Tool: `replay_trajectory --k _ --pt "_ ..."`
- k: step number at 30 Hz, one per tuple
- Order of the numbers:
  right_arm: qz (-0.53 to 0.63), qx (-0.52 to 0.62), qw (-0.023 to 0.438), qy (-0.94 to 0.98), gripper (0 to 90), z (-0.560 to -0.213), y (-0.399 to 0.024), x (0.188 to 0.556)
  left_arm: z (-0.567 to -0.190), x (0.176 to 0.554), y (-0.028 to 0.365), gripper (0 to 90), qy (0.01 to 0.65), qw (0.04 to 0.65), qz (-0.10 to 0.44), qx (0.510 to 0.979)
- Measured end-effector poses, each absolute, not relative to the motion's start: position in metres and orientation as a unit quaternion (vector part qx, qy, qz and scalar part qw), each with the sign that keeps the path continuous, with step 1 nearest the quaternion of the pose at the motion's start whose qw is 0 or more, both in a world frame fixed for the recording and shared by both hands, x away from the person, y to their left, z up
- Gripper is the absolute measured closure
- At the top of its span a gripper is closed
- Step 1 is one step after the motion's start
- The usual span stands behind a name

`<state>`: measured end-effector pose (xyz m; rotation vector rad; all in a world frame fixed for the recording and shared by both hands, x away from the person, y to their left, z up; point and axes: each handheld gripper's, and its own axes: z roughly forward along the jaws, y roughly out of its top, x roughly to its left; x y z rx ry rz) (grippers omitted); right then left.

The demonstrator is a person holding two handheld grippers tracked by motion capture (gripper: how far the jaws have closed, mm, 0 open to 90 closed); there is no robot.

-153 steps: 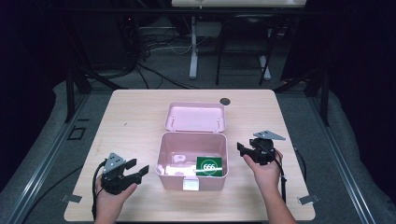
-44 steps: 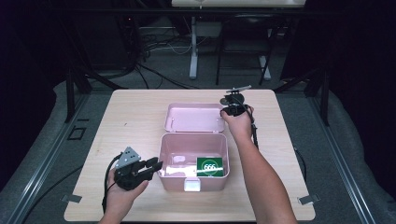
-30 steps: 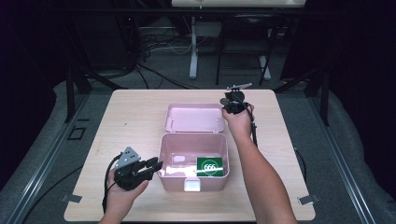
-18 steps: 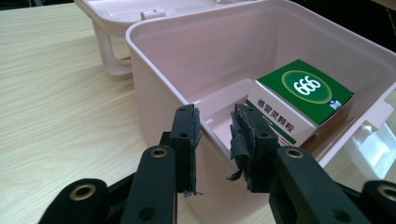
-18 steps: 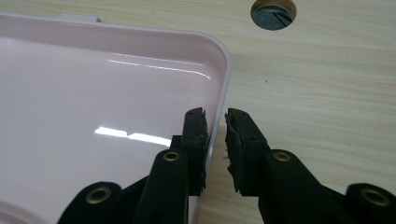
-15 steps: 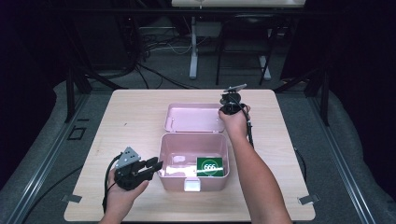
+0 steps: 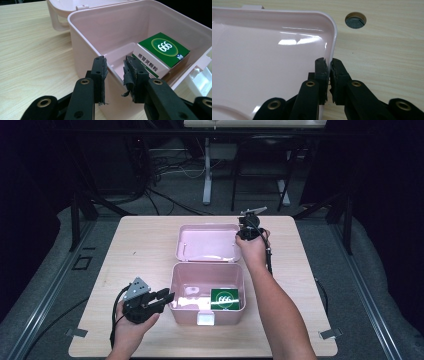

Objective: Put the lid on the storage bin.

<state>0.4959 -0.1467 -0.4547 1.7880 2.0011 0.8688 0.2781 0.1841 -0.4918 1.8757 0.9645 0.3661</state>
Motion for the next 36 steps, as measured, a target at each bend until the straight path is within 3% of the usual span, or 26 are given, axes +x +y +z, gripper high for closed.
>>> replay_trajectory --k 21,36 --pt "0.39 0.578 0.201 0.688 86.2 -0.423 -0.157 0.463 -0.492 0.278 0.183 69.6 0.398 0.479 0.152 0.768" --pt "0.422 0.554 0.205 0.687 86.9 -0.41 -0.163 0.442 -0.492 0.279 0.182 69.1 0.4 0.477 0.155 0.767"
